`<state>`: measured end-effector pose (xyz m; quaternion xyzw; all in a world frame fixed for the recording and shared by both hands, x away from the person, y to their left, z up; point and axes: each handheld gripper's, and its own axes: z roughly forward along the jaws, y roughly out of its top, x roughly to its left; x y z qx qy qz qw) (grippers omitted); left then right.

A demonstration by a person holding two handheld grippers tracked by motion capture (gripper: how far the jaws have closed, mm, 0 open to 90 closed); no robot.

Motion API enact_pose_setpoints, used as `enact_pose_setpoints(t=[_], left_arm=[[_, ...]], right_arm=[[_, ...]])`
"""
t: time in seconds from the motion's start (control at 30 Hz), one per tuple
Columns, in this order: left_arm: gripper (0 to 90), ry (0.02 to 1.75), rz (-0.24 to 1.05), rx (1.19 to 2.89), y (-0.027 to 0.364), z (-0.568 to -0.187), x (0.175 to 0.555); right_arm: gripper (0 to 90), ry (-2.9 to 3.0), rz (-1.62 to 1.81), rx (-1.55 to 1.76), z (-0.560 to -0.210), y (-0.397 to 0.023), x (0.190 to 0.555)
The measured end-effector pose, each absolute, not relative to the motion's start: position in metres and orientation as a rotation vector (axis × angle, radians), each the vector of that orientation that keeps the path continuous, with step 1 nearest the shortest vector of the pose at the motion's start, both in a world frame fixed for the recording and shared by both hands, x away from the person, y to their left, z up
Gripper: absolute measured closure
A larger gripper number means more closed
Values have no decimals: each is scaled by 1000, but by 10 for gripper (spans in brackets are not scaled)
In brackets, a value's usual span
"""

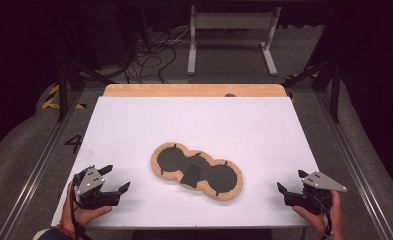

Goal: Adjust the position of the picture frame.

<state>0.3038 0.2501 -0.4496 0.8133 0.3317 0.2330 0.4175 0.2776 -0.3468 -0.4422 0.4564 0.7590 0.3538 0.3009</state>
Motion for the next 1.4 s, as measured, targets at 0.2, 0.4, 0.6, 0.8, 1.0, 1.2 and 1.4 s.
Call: enact_pose_setpoints(t=[0.2,0.4,0.6,0.8,1.0,1.2,1.4], left_arm=[[326,815,564,2063,241,-451,303],[509,795,564,2109,232,-453,306],[609,770,577,2107,228,-449,316],[715,798,531,2092,224,-449,345],[799,795,504,2117,213,-449,369],[851,806,475,2136,203,-452,394],[846,818,445,2196,189,-464,408]], right_arm=[[344,1973,996,1200,-439,-348,275],[433,1996,989,1211,-442,-346,282],[554,2053,1001,1217,-445,-340,287],[718,2169,1072,1184,-447,-324,284],[827,2249,1128,1089,-444,-301,279],[894,2346,1158,977,-445,-275,276],[900,2426,1154,918,-449,-254,271]])
